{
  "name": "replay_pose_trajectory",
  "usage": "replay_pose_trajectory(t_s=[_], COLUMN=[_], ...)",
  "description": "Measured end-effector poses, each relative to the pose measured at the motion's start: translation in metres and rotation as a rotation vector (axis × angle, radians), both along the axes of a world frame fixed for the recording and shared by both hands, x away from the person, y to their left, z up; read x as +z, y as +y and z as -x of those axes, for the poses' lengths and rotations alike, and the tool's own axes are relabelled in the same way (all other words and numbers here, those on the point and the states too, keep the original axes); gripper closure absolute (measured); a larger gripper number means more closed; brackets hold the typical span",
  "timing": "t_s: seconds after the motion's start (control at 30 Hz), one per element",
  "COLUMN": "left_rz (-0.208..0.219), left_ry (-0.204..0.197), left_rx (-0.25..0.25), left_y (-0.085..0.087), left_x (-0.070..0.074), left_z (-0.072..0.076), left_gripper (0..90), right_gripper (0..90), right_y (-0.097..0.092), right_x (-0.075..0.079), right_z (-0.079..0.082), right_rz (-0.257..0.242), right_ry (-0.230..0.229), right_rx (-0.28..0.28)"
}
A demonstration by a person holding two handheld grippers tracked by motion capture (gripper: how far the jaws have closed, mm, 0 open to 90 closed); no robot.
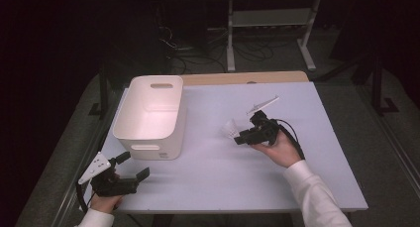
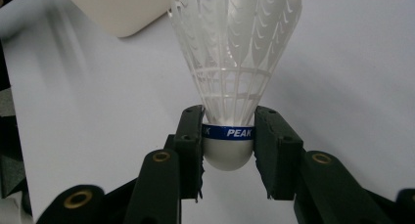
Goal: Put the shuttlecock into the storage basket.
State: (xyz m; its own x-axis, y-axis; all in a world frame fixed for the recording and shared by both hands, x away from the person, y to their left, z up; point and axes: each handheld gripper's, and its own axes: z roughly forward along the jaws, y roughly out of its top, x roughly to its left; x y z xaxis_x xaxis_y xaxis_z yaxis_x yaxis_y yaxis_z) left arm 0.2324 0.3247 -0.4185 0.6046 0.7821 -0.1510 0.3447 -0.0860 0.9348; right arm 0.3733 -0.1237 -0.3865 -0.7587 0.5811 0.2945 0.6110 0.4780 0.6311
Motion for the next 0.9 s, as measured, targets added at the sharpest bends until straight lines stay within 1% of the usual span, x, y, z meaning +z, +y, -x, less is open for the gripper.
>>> replay_pose_trajectory(t_s=[0.07,0.17,0.2,0.3,0.33,0.37,0.43,0.47,0.5,0.57,0.6,0.63,0.67,0.7,0.83,0.9], left_rz=[-0.007,-0.008,-0.005,-0.005,0.005,0.005,-0.002,-0.004,-0.007,-0.009,-0.004,-0.001,-0.002,-0.005,-0.005,-0.006], left_ry=[0.010,0.006,0.006,0.011,0.007,0.007,0.001,0.003,0.004,0.007,0.004,0.003,0.003,0.002,0.000,0.000], left_rx=[-0.005,-0.005,0.003,0.001,-0.010,-0.010,-0.016,-0.015,-0.014,-0.013,-0.013,-0.012,-0.012,-0.012,-0.007,-0.006], left_y=[-0.002,-0.001,-0.001,0.000,-0.001,-0.001,-0.001,-0.002,-0.002,-0.002,-0.002,-0.002,-0.001,-0.001,-0.001,-0.001], left_x=[0.000,0.001,0.001,0.001,0.001,0.001,0.002,0.002,0.002,0.002,0.002,0.002,0.002,0.002,0.002,0.002], left_z=[0.000,0.000,0.000,0.001,0.001,0.001,0.001,0.001,0.001,0.001,0.001,0.001,0.001,0.001,0.002,0.002], left_gripper=[1.4,1.3,1.4,1.4,1.4,1.3,1.4,1.4,1.4,1.4,1.4,1.4,1.4,1.4,1.3,1.4], right_gripper=[63.7,63.8,63.7,63.7,63.7,63.7,63.7,63.7,63.8,63.8,63.7,63.8,63.8,63.8,63.8,63.8], right_y=[0.001,0.002,0.002,0.002,0.002,0.002,0.003,0.003,0.005,0.006,0.006,0.009,0.009,0.010,0.015,0.017], right_x=[0.003,0.006,0.007,0.011,0.013,0.013,0.018,0.018,0.020,0.022,0.023,0.027,0.027,0.029,0.038,0.040], right_z=[0.000,0.000,0.000,0.000,0.000,0.000,0.000,0.000,0.000,0.000,-0.001,-0.001,-0.001,0.000,-0.001,-0.001], right_rz=[-0.008,-0.020,-0.020,-0.033,-0.040,-0.040,-0.052,-0.052,-0.050,-0.055,-0.055,-0.058,-0.058,-0.061,-0.064,-0.064], right_ry=[-0.003,-0.011,-0.017,-0.030,-0.035,-0.035,-0.034,-0.034,-0.045,-0.046,-0.052,-0.058,-0.058,-0.050,-0.075,-0.075], right_rx=[0.002,0.002,0.003,0.004,0.005,0.005,0.005,0.005,0.007,0.008,0.012,0.015,0.015,0.014,0.031,0.029])
